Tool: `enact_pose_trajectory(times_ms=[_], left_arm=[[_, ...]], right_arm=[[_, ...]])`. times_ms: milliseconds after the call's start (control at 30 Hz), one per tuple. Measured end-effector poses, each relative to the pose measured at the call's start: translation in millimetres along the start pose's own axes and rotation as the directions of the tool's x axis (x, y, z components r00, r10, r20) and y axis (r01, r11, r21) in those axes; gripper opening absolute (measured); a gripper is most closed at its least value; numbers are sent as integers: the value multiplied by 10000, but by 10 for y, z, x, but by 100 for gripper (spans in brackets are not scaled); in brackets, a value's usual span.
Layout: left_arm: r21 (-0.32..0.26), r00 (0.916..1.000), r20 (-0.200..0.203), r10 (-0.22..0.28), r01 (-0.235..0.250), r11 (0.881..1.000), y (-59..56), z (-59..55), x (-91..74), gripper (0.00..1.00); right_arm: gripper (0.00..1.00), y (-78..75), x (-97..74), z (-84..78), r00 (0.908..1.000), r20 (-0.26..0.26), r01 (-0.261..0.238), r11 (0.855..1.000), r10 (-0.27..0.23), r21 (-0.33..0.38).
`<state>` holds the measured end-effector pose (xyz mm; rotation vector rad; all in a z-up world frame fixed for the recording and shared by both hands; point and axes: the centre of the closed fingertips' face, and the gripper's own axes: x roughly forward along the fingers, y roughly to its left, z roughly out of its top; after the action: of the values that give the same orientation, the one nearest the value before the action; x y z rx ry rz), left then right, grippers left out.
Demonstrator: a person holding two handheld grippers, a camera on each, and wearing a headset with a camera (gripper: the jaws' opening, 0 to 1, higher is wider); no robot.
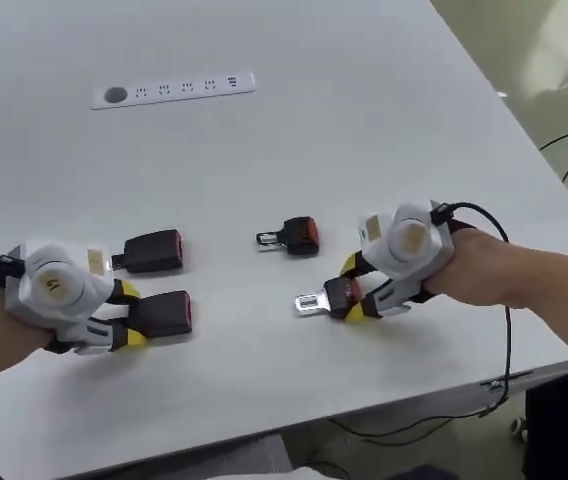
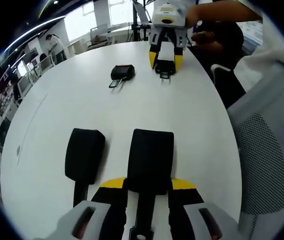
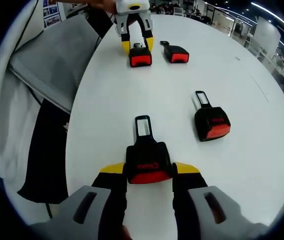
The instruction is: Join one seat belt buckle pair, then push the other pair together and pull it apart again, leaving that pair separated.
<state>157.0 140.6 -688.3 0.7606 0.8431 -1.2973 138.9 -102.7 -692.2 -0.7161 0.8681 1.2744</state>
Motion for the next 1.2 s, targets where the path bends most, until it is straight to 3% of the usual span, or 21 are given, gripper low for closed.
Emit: enact_pose_trajectory(times_ms=[333,567,800,1200], left_arm=[[-1,10000,-13,-12,12,10000,5,-23,9,32],[66,10000,41,0,-1,10000,-22,7,-4,32],[278,10000,-6,-62,62,9996,-9,-4,6,32],[166,10000,32,-49,49,9998,-18,6,3,31]], right_arm=[[33,-35,47,4,9997,-180,181,9997,-179,138],[33,14,114,137,9998,-88,205,9997,-204,132],[33,48,260,391,9999,-18,166,9998,-166,91],[33,60,530,873,9999,71,141,9992,-139,-361]])
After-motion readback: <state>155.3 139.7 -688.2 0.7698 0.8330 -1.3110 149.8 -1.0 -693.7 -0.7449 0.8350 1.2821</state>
